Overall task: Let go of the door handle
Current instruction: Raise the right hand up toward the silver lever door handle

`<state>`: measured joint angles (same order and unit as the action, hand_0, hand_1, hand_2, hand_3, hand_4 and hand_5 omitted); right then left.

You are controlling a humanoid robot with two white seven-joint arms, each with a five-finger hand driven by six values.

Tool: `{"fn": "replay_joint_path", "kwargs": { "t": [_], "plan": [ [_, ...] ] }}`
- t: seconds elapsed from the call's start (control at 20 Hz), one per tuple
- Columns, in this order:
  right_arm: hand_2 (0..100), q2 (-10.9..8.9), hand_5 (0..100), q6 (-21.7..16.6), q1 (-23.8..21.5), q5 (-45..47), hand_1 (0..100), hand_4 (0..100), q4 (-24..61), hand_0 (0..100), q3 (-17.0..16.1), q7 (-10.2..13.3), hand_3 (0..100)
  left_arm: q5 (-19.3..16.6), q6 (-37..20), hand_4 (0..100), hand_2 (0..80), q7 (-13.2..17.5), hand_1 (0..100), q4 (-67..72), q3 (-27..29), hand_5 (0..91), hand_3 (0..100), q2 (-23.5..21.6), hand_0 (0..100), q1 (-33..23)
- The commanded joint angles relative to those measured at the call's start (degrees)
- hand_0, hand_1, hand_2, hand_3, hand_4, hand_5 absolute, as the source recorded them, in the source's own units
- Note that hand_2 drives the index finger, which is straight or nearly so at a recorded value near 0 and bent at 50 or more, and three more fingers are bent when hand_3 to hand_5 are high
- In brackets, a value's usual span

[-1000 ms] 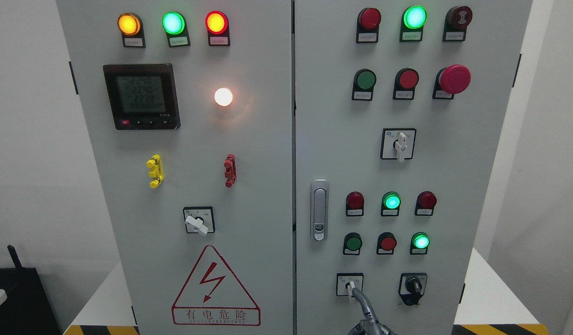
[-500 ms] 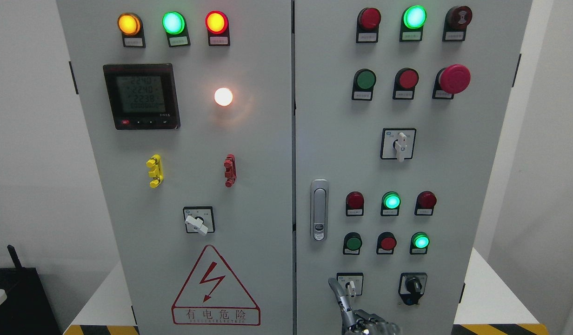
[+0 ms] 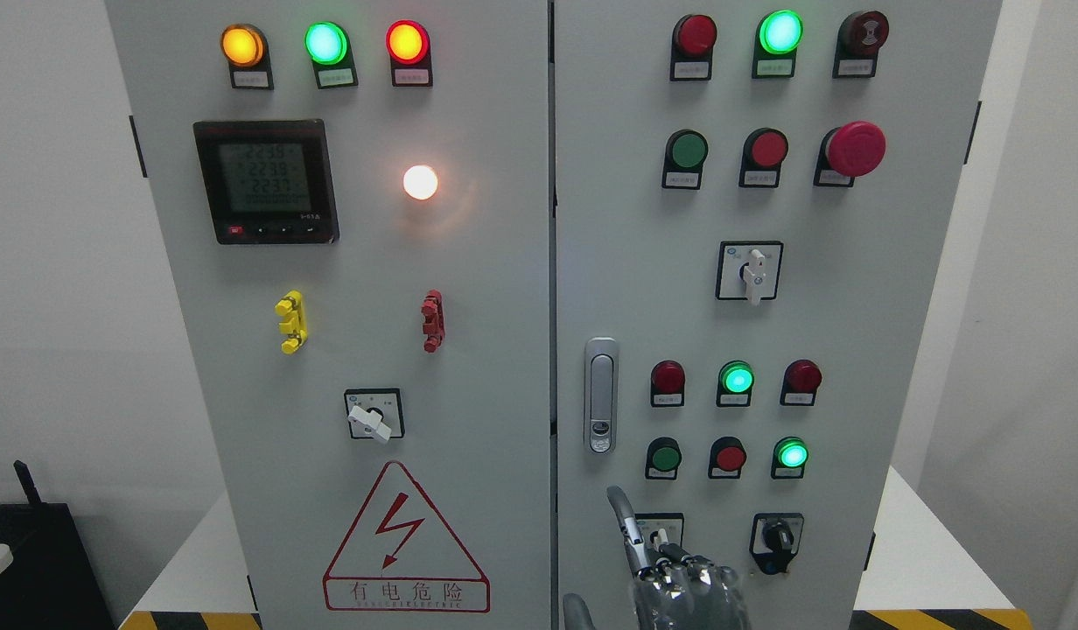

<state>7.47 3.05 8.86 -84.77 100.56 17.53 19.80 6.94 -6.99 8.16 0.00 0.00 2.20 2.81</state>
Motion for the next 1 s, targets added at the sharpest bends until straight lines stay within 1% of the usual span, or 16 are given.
{"fn": "replay_joint_path", "kwargs": {
  "t": [0.0, 0.15, 0.25, 0.35, 0.95],
  "plan": [
    [0, 0.27, 100, 0.81, 3.53, -0.40, 32, 96, -4.84, 33, 0.49, -1.34, 100, 0.00, -0.04, 0, 0.0, 0.01, 39, 0.97, 0.62, 0.0, 0, -0.01, 12, 0.00],
    [0, 0.35, 100, 2.48, 5.20, -0.23, 32, 96, -5.46, 33, 0.32, -1.34, 100, 0.00, 0.05, 0, 0.0, 0.01, 39, 0.97, 0.62, 0.0, 0, -0.01, 12, 0.00],
    [0, 0.27, 100, 2.57, 6.43, 0.04, 32, 96, -7.04, 34, 0.32, -1.34, 100, 0.00, 0.05, 0, 0.0, 0.01, 39, 0.97, 0.62, 0.0, 0, -0.01, 12, 0.00],
    [0, 0.27, 100, 2.66, 6.52, 1.53, 32, 96, -8.18, 34, 0.32, -1.34, 100, 0.00, 0.05, 0, 0.0, 0.01, 39, 0.97, 0.62, 0.0, 0, -0.01, 12, 0.00],
    [0, 0.27, 100, 2.66, 7.93, 3.55, 30, 96, -9.86, 35, -0.39, -1.43, 100, 0.00, 0.05, 0, 0.0, 0.01, 39, 0.97, 0.62, 0.0, 0, -0.01, 12, 0.00]
  ]
}}
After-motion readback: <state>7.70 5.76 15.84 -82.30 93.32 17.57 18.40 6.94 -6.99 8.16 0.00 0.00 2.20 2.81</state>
